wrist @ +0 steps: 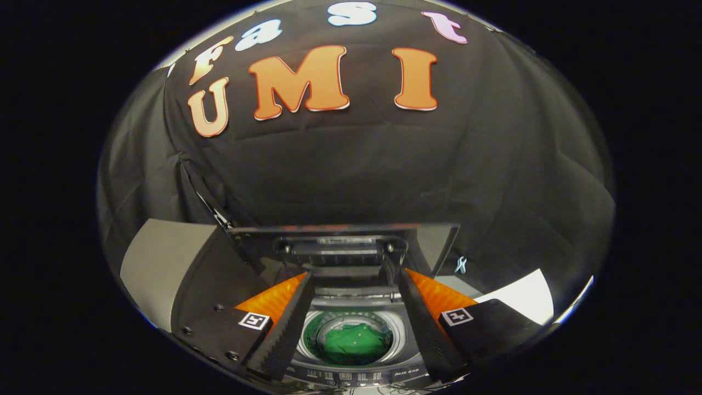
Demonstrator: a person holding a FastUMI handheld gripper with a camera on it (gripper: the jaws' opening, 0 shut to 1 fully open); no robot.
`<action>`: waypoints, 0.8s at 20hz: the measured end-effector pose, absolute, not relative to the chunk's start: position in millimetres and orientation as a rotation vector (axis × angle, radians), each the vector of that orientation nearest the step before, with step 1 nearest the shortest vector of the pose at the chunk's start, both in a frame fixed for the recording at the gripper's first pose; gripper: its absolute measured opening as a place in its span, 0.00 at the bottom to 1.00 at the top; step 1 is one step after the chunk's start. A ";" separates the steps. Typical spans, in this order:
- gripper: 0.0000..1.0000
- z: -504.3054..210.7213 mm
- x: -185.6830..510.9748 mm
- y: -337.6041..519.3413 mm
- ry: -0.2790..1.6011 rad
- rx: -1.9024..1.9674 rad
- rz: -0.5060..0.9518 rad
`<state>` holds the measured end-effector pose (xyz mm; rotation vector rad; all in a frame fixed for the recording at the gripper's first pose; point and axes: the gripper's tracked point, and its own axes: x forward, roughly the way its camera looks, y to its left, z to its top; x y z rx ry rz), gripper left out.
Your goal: Put the clothes into the washing machine and then close the washing machine lid.
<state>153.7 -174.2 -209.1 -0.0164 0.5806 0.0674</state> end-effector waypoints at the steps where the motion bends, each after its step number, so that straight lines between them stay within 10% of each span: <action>1: 0.98 -199.3 163.9 -171.6 0.564 -0.022 0.072; 16: 0.99 -215.6 279.4 -132.4 0.549 -0.023 0.081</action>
